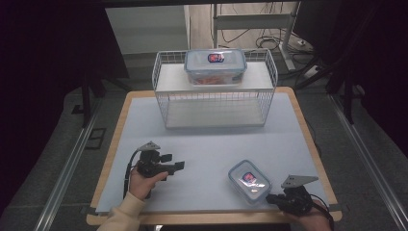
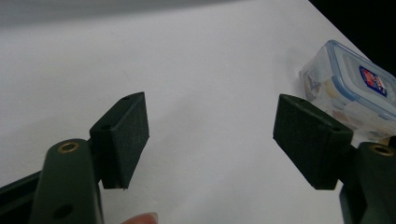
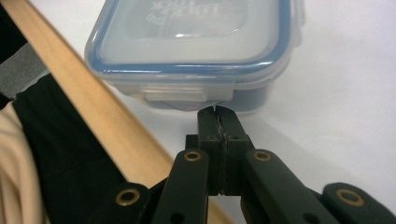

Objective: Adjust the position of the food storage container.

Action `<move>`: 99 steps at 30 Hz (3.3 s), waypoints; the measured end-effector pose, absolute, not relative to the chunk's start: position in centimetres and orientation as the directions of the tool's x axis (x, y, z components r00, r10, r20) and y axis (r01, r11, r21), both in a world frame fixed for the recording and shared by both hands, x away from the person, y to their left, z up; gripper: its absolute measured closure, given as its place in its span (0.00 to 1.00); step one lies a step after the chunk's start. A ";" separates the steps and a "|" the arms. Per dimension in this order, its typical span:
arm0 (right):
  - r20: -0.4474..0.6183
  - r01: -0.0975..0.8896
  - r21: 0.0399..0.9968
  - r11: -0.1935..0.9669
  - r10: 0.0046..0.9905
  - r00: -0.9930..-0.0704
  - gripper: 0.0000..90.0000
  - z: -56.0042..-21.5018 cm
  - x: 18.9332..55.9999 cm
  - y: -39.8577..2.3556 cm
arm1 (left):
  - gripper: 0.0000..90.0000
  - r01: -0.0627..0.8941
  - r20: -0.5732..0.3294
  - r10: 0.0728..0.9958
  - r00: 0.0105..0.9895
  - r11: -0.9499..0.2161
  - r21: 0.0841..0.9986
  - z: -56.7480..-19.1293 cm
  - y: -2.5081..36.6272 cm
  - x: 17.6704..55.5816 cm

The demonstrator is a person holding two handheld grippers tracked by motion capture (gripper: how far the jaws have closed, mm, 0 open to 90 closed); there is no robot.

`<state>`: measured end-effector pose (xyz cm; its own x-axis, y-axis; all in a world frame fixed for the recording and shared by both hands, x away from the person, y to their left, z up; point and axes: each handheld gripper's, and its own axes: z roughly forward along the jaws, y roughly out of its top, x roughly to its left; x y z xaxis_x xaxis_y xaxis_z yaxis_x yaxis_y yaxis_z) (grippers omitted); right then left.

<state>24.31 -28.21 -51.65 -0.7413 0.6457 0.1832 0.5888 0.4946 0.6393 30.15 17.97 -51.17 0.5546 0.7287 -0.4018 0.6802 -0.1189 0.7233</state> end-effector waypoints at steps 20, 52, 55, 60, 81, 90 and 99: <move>0.193 0.589 0.660 0.467 0.652 -0.733 0.99 -51.6 29.4 -24.0 | 0.30 0.692 -0.408 0.737 0.538 -0.110 0.714 -51.4 18.3 30.3; 0.225 0.532 0.685 0.498 0.551 -0.804 0.99 -51.6 28.4 -17.6 | 0.30 0.693 -0.410 0.743 0.529 -0.100 0.713 -51.5 18.7 30.3; 0.232 0.520 0.687 0.507 0.525 -0.819 0.99 -51.9 28.1 -16.0 | 0.30 0.699 -0.415 0.742 0.527 -0.100 0.709 -51.6 18.7 30.4; 0.198 0.498 0.688 0.527 0.524 -0.828 0.99 -52.4 28.1 -14.0 | 0.30 0.698 -0.413 0.740 0.531 -0.105 0.708 -51.6 18.6 30.4; 0.175 0.550 0.717 0.429 0.653 -0.737 0.99 -52.3 30.4 -17.6 | 0.30 0.704 -0.420 0.739 0.527 -0.102 0.703 -51.9 18.5 30.4; 0.169 0.557 0.729 0.399 0.683 -0.711 0.99 -52.3 31.0 -18.6 | 0.30 0.706 -0.416 0.738 0.532 -0.114 0.699 -51.9 18.4 30.4; 0.167 0.560 0.729 0.393 0.692 -0.703 0.99 -52.4 31.2 -19.0 | 0.30 0.708 -0.417 0.739 0.529 -0.113 0.697 -52.0 18.4 30.5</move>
<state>31.23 -18.96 -52.43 -0.7026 0.6918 0.1666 0.5602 0.3935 0.7289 30.45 18.37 -52.00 0.5292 0.7387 -0.4175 0.7077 -0.1128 0.6974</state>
